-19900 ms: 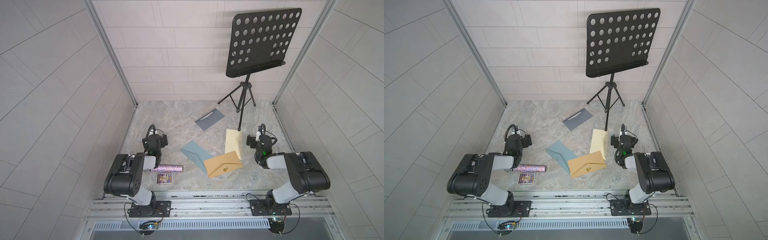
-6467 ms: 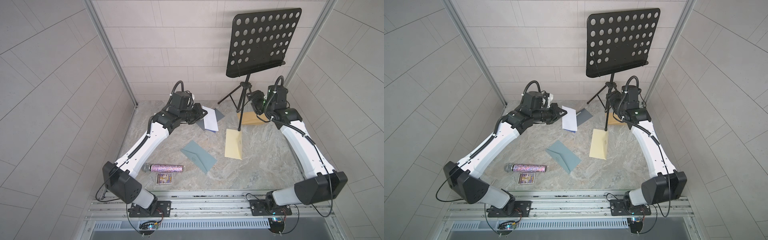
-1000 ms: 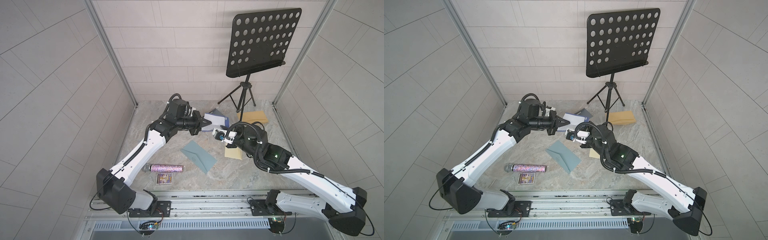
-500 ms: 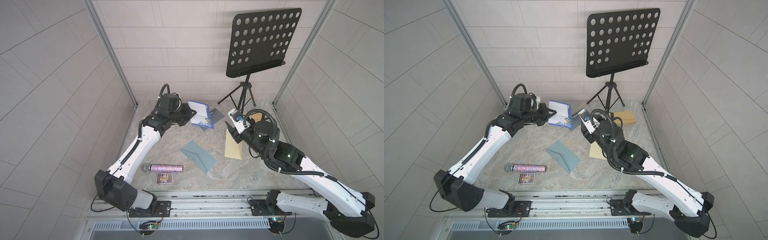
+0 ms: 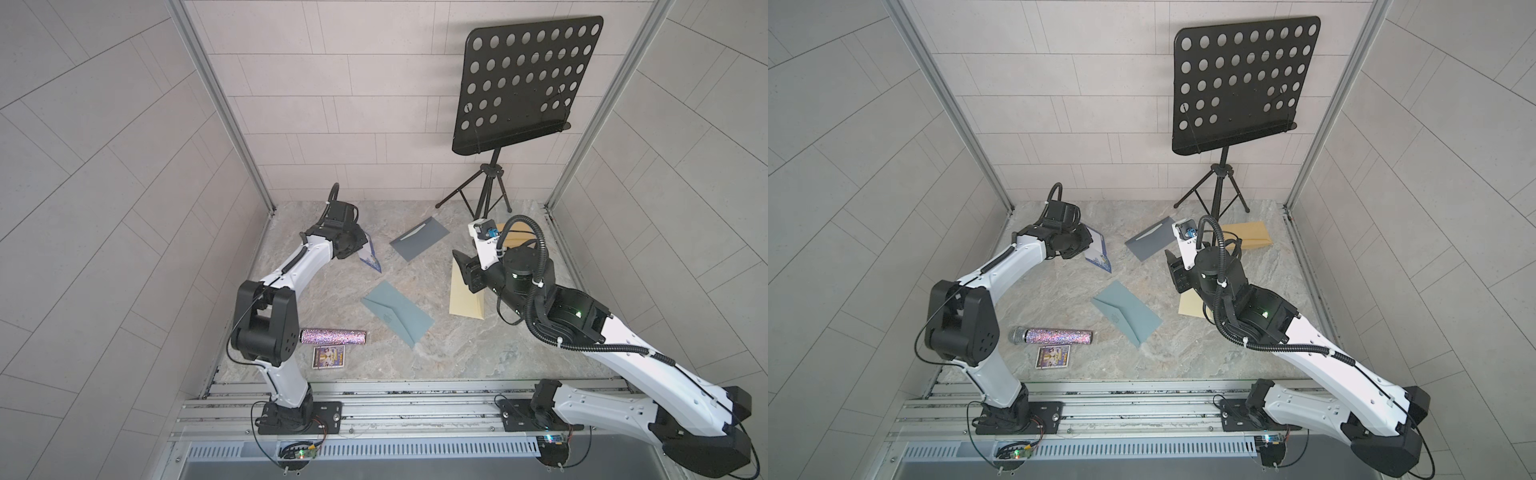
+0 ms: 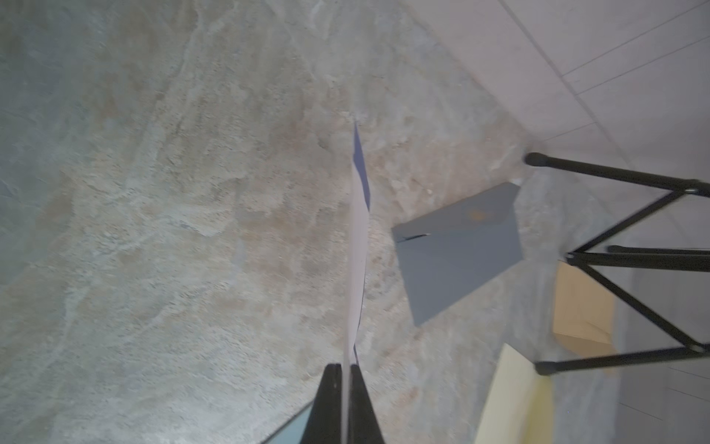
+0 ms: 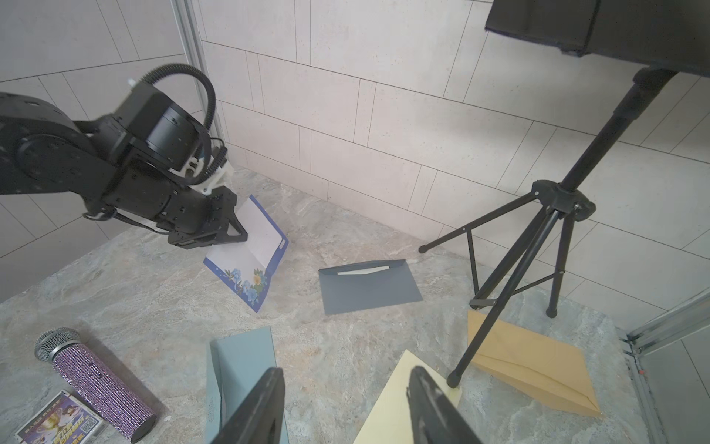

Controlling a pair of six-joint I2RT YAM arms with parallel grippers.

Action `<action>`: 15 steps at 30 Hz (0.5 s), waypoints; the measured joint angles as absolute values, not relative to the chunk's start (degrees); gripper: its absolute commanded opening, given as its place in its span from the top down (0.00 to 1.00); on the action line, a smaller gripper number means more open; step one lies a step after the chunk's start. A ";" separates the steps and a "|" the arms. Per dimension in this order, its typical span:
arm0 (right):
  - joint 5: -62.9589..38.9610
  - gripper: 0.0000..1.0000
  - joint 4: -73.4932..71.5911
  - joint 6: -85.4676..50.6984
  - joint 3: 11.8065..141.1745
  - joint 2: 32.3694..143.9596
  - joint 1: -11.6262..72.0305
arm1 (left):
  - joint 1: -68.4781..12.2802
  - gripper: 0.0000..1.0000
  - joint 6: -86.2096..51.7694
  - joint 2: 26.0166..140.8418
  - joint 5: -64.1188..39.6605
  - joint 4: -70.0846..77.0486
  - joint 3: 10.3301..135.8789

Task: Take the letter paper out of the envelope
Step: Place the letter paper at the center of the board.

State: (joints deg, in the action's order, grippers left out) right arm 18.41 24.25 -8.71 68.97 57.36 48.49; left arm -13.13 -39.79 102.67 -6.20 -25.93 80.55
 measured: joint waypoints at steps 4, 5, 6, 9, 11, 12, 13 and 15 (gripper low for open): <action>18.72 0.46 25.39 -9.13 69.41 57.21 48.49 | -12.08 1.00 -36.29 108.79 -3.73 -26.44 82.37; 19.03 0.46 25.65 -9.15 69.52 57.19 48.49 | -11.84 1.00 -35.40 110.10 -3.11 -26.46 82.74; 19.38 0.46 25.87 -9.19 69.52 57.17 48.49 | -11.62 1.00 -34.61 111.09 -2.46 -26.61 83.02; 20.14 0.46 26.46 -9.21 69.52 57.17 48.49 | -11.57 1.00 -32.01 113.21 -0.19 -27.57 83.94; 20.49 0.46 26.57 -9.21 69.52 57.28 48.47 | -11.51 1.00 -30.30 114.21 1.39 -28.25 84.68; 20.64 0.46 26.63 -9.21 69.52 57.34 48.45 | -11.46 1.00 -29.43 114.65 2.26 -28.88 85.17; 20.73 0.46 26.70 -9.21 69.52 57.45 48.42 | -11.44 1.00 -28.77 114.96 3.11 -29.30 85.47; 20.88 0.46 26.87 -9.21 69.52 57.80 48.31 | -11.38 1.00 -27.42 115.87 4.82 -30.52 86.41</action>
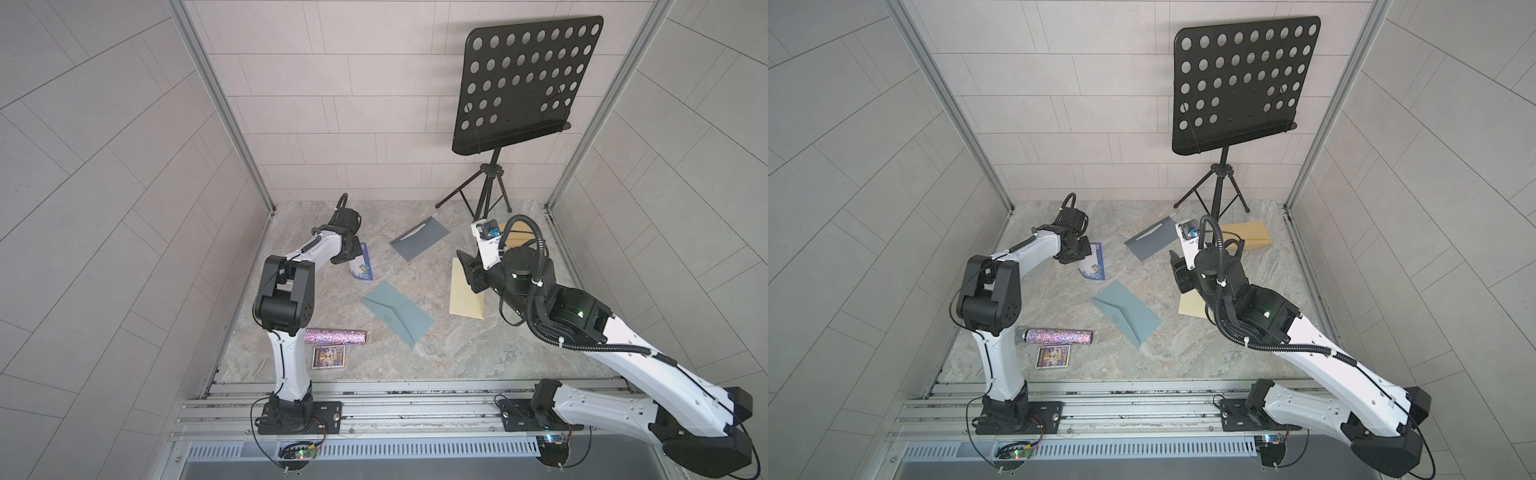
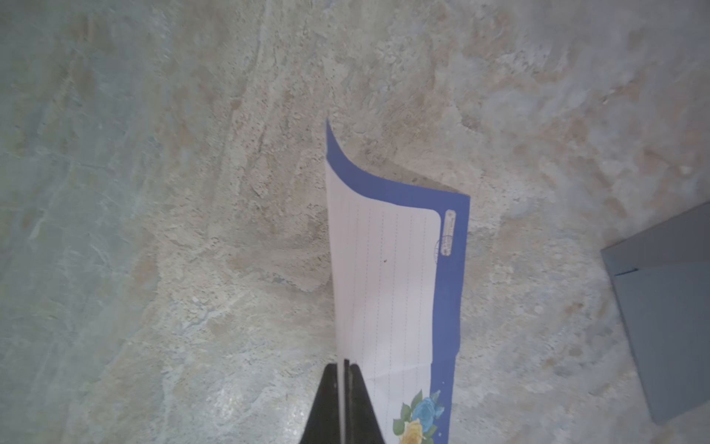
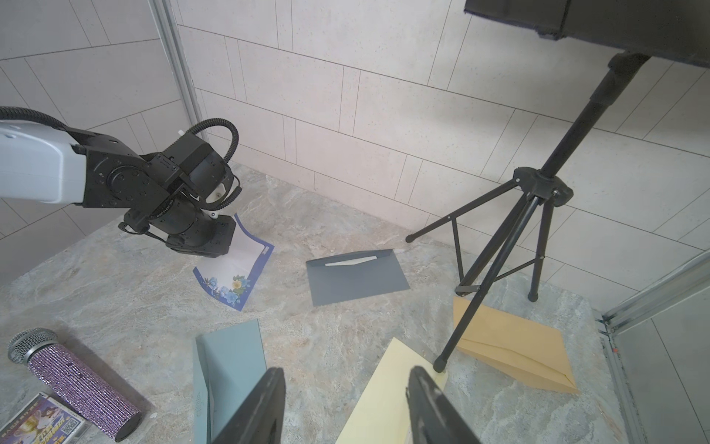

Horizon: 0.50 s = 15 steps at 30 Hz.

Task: Take the letter paper out of the envelope
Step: Place the letter paper at the center of the board.

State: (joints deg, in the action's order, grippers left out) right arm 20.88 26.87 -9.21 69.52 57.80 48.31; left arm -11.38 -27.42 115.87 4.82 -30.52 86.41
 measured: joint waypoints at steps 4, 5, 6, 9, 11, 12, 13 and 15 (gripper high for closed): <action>20.86 0.46 26.92 -9.19 69.52 58.63 47.97 | -11.38 1.00 -25.56 118.65 7.66 -32.86 88.73; 20.86 0.46 26.94 -9.17 69.54 58.83 47.90 | -11.38 1.00 -25.19 119.35 8.38 -33.50 89.17; 20.86 0.46 26.96 -9.15 69.56 58.98 47.77 | -11.35 1.00 -24.84 119.98 9.04 -34.20 89.56; 20.78 0.46 27.33 -9.08 70.15 59.46 47.20 | -11.29 1.00 -24.21 121.27 10.24 -35.55 90.32; 20.62 0.46 27.38 -9.08 70.65 59.66 46.85 | -11.20 1.00 -23.94 121.93 10.66 -36.45 91.02; 20.58 0.46 27.38 -9.08 70.89 59.70 46.70 | -11.05 1.00 -23.90 122.17 10.63 -36.99 91.46; 20.49 0.46 27.40 -9.10 71.09 59.75 46.52 | -10.87 1.00 -23.90 122.19 10.63 -37.21 91.70; 20.32 0.46 27.42 -9.10 71.50 59.88 46.24 | -10.17 1.00 -23.90 122.17 10.63 -37.69 92.23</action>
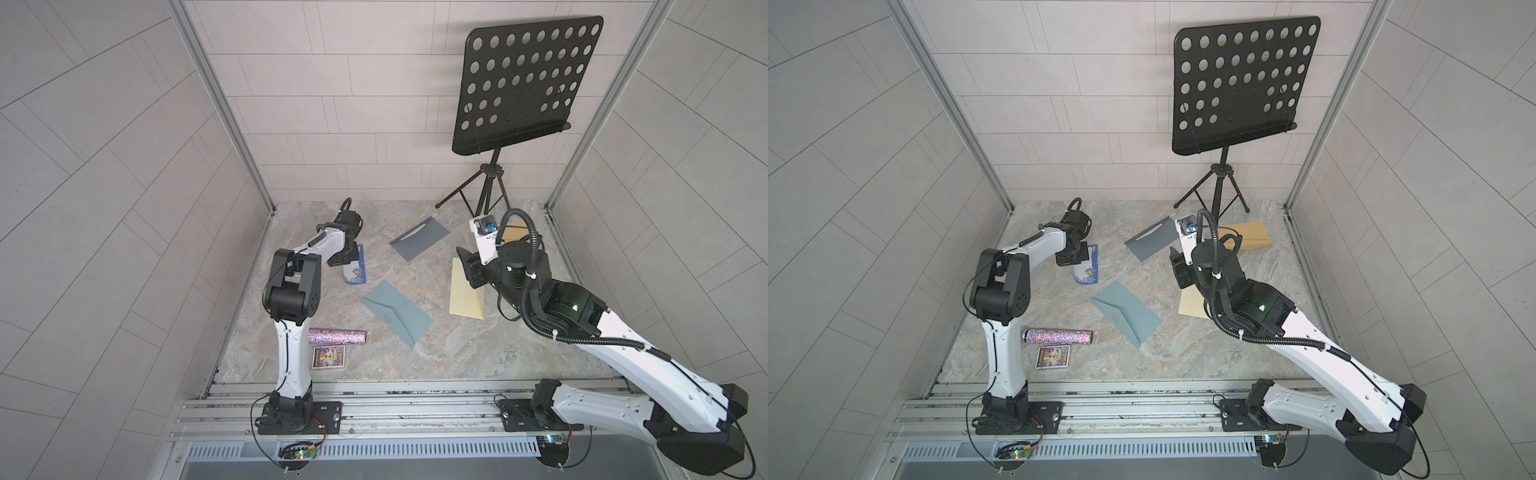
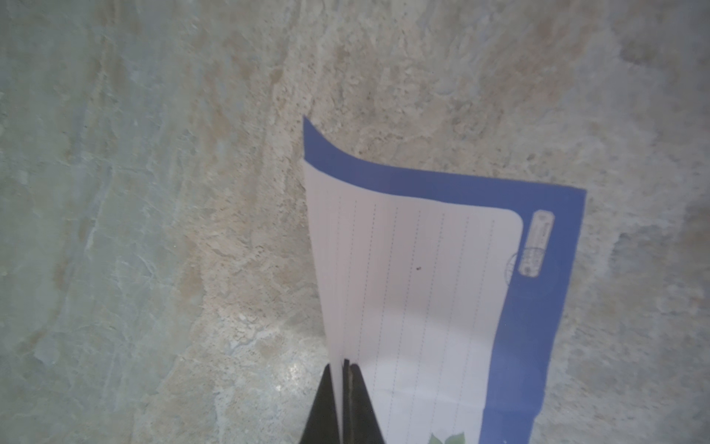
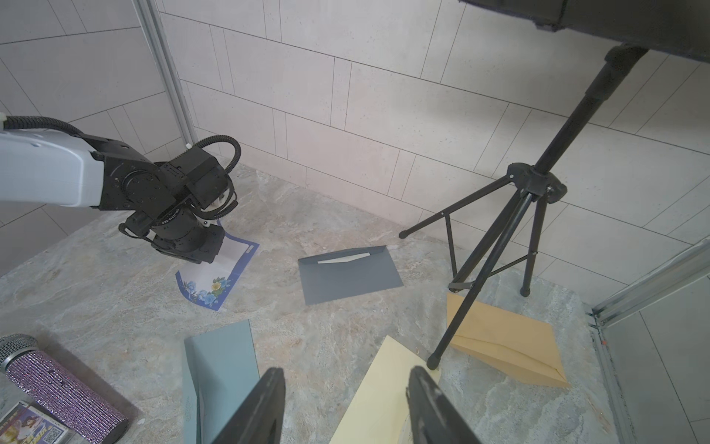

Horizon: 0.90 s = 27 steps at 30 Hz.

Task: Take the letter paper out of the envelope
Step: Place the letter paper at the center of the board.

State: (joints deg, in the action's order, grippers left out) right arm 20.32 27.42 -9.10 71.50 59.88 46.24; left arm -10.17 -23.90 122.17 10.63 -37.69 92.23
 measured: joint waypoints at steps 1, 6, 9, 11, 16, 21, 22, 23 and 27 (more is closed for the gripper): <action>20.18 0.46 27.42 -9.13 71.68 59.96 46.09 | -9.72 1.00 -23.88 122.17 10.66 -37.93 92.55; 19.42 0.46 27.40 -9.32 71.99 60.84 45.65 | -6.26 1.00 -23.86 121.38 12.12 -39.77 92.88; 18.59 0.46 27.27 -9.61 71.99 61.82 45.41 | -4.25 1.00 -23.90 118.56 13.67 -40.05 90.15; 18.04 0.46 27.18 -9.85 71.99 62.48 45.32 | -2.76 1.00 -24.03 115.72 14.52 -40.40 87.02; 16.25 0.46 26.24 -10.63 71.99 64.05 45.30 | 0.54 1.00 -25.67 109.78 16.19 -41.34 79.13; 14.41 0.46 24.71 -11.51 71.99 64.62 45.30 | 4.19 1.00 -28.77 104.40 16.01 -41.43 69.21; 14.09 0.46 24.53 -11.75 71.99 64.66 45.32 | 5.04 1.00 -29.28 103.22 15.51 -41.43 67.33; 13.72 0.46 24.45 -12.05 71.99 64.66 45.32 | 5.98 1.00 -29.69 102.19 15.14 -41.45 65.93; 12.60 0.47 24.34 -12.93 71.99 64.66 45.32 | 9.19 0.93 -30.06 99.70 14.35 -41.23 63.13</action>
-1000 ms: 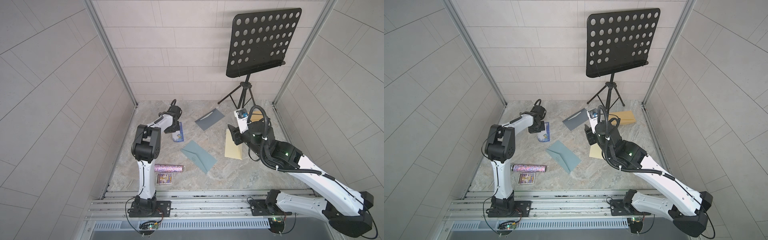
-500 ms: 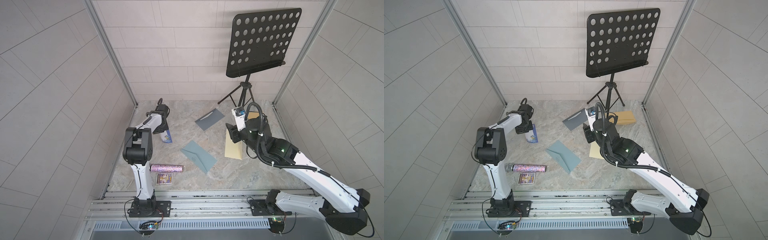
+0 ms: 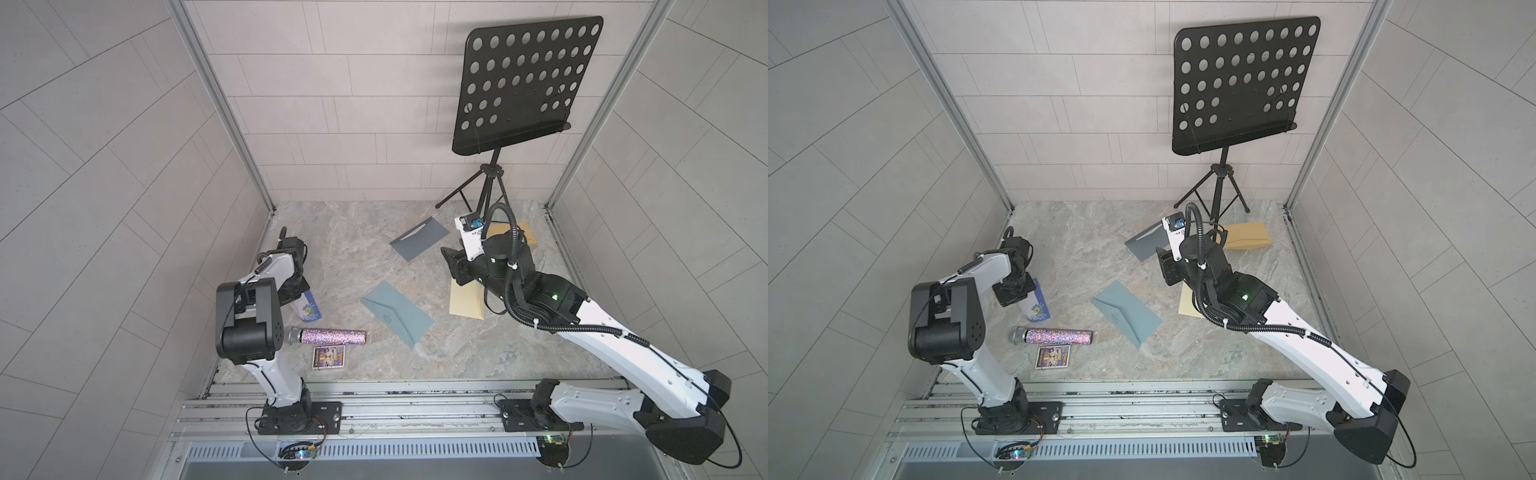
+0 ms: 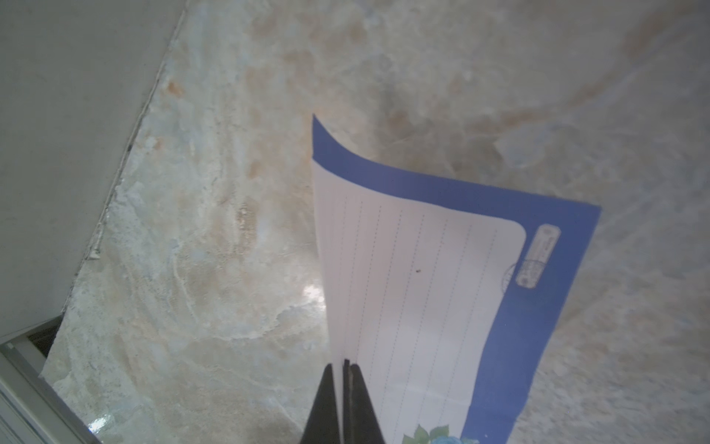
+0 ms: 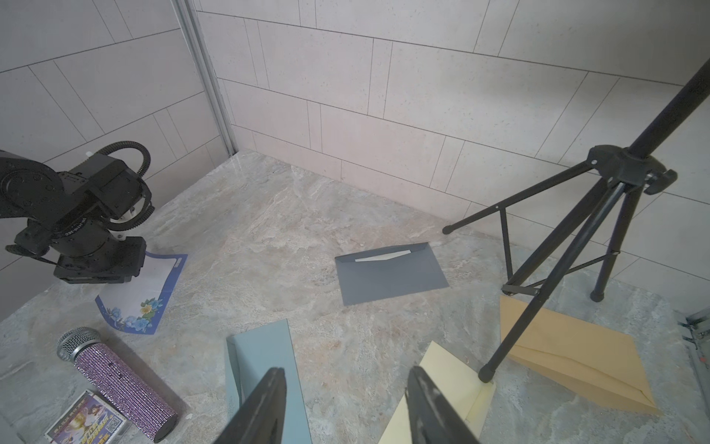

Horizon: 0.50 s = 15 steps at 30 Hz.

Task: Take the letter paper out of the envelope
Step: Place the letter paper at the center of the board.

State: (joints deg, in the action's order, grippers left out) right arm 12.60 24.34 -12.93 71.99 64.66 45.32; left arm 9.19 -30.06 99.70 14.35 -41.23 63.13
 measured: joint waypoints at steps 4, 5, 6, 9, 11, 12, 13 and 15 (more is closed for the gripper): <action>11.94 0.47 24.36 -13.63 71.99 64.66 45.32 | 10.09 0.85 -30.04 98.89 13.21 -40.23 61.95; 11.79 0.47 24.40 -13.78 71.99 64.66 45.32 | 10.09 0.85 -30.00 98.89 12.80 -39.92 61.80; 11.75 0.47 24.45 -13.85 71.99 64.66 45.30 | 10.09 0.84 -29.95 98.89 12.36 -39.59 61.71; 11.55 0.47 24.71 -14.04 71.99 64.62 45.32 | 10.11 0.84 -30.00 98.89 10.55 -38.50 61.69; 11.46 0.47 24.77 -14.20 71.99 64.60 45.32 | 10.11 0.84 -30.00 98.89 9.21 -37.78 61.78; 11.38 0.47 24.82 -14.24 71.99 64.60 45.30 | 10.11 0.85 -30.00 98.94 8.91 -37.74 61.93; 11.35 0.46 24.91 -14.28 71.99 64.60 45.32 | 10.11 0.84 -30.02 99.04 8.64 -37.78 62.30; 11.31 0.46 25.10 -14.46 71.99 64.60 45.32 | 10.11 0.83 -30.02 99.42 8.60 -37.78 63.18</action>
